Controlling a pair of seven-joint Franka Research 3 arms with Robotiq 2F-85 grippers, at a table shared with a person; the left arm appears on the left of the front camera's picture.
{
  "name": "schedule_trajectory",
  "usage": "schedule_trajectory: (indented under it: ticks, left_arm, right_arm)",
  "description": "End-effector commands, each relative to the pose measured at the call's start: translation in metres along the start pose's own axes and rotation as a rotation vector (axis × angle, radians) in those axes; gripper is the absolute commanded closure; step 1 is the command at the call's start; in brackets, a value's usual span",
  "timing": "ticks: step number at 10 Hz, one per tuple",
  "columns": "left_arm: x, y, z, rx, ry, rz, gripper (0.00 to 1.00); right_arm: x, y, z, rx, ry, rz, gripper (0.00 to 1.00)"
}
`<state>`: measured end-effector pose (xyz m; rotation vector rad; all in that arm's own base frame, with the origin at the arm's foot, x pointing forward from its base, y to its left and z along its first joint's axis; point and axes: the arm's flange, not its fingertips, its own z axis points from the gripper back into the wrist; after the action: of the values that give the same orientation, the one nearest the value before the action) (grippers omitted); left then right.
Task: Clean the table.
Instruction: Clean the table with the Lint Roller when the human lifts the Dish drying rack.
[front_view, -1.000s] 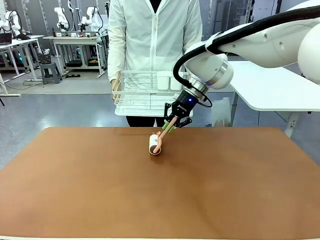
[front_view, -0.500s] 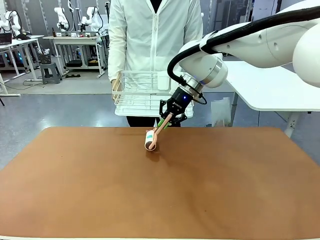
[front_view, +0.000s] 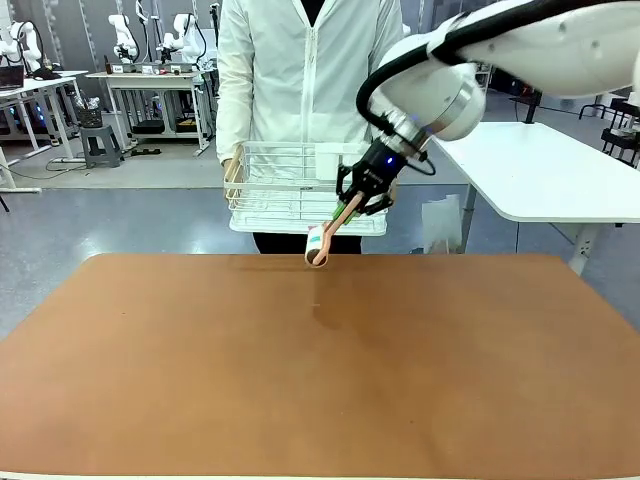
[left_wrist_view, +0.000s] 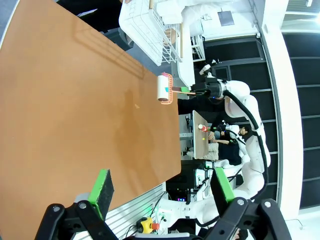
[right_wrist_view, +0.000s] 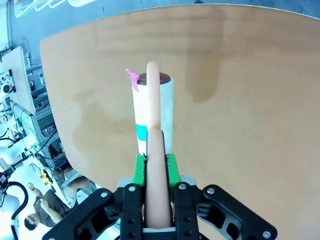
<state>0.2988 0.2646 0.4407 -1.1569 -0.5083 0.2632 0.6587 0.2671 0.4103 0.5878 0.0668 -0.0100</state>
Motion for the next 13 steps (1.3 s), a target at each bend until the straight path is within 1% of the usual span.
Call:
schedule_trajectory:
  ticks: [1,3,4,5,6,7,8,9,10,12,13]
  left_arm:
    - [-0.001,-0.001,0.003,-0.009,-0.007,-0.005,0.0]
    - [-0.001,-0.001,0.003,-0.009,-0.007,-0.005,0.0]
    - [-0.001,-0.001,0.003,-0.009,-0.007,-0.005,0.0]
    - [-0.001,-0.001,0.003,-0.009,-0.007,-0.005,0.0]
    - [-0.001,-0.001,0.003,-0.009,-0.007,-0.005,0.0]
    - [-0.001,-0.001,0.003,-0.009,-0.007,-0.005,0.0]
    - [-0.001,-0.001,0.003,-0.009,-0.007,-0.005,0.0]
    - [-0.001,-0.001,0.003,-0.009,-0.007,-0.005,0.0]
    - [-0.001,-0.001,0.003,-0.009,-0.007,-0.005,0.0]
    - [-0.001,-0.001,0.003,-0.009,-0.007,-0.005,0.0]
    - [-0.001,-0.001,0.003,-0.009,-0.007,-0.005,0.0]
  right_arm:
    - [-0.028,-0.029,0.022,-0.041,0.02,0.028,0.79]
    - [-0.028,-0.07,0.068,-0.088,-0.041,0.006,0.79]
    - [-0.03,-0.09,0.088,-0.136,-0.055,-0.008,0.79]
    - [-0.038,-0.113,0.111,-0.223,-0.088,-0.005,0.79]
    - [-0.046,-0.132,0.132,-0.273,-0.139,-0.002,0.79]
    - [-0.055,-0.149,0.148,-0.328,-0.171,0.013,0.79]
    - [-0.066,-0.163,0.16,-0.418,-0.191,0.032,0.79]
    - [-0.078,-0.173,0.168,-0.485,-0.205,0.053,0.79]
    - [-0.084,-0.18,0.172,-0.514,-0.213,0.064,0.79]
    - [-0.085,-0.188,0.172,-0.51,-0.21,0.061,0.79]
    - [-0.075,-0.184,0.18,-0.505,-0.185,0.056,0.79]
